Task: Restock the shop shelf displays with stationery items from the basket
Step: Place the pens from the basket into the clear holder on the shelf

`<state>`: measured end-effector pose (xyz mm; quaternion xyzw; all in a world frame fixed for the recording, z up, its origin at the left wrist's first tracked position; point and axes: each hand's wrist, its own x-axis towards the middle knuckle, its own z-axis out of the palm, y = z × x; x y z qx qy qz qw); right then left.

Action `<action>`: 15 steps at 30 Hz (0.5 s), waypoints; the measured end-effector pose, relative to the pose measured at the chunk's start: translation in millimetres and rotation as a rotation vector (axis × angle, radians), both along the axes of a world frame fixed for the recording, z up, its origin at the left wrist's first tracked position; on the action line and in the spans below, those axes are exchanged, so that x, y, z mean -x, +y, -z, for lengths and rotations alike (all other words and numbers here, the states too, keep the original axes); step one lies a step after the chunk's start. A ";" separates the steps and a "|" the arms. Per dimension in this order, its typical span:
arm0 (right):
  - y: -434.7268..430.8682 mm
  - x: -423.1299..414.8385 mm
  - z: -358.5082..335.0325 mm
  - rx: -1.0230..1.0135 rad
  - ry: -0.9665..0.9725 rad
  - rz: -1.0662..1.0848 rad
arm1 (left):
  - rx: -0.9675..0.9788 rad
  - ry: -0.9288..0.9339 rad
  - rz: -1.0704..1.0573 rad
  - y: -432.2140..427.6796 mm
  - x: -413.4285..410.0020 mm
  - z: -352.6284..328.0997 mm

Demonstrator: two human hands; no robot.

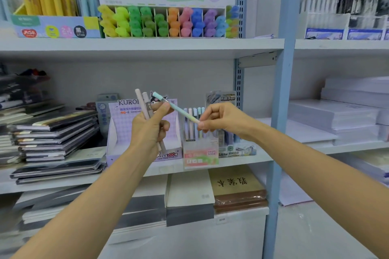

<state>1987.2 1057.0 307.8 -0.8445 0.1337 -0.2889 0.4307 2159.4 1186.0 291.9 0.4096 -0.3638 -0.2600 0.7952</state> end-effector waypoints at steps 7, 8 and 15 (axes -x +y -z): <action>15.8 -4.0 -18.9 0.044 -0.160 0.081 | -0.063 -0.217 -0.038 1.1 7.3 -7.3; 18.7 -5.9 -22.6 0.054 -0.195 0.076 | -0.077 -0.262 -0.034 0.1 9.6 -7.6; 26.4 -18.9 -33.0 0.152 -0.240 0.045 | -0.074 -0.434 0.027 -7.5 21.1 -10.6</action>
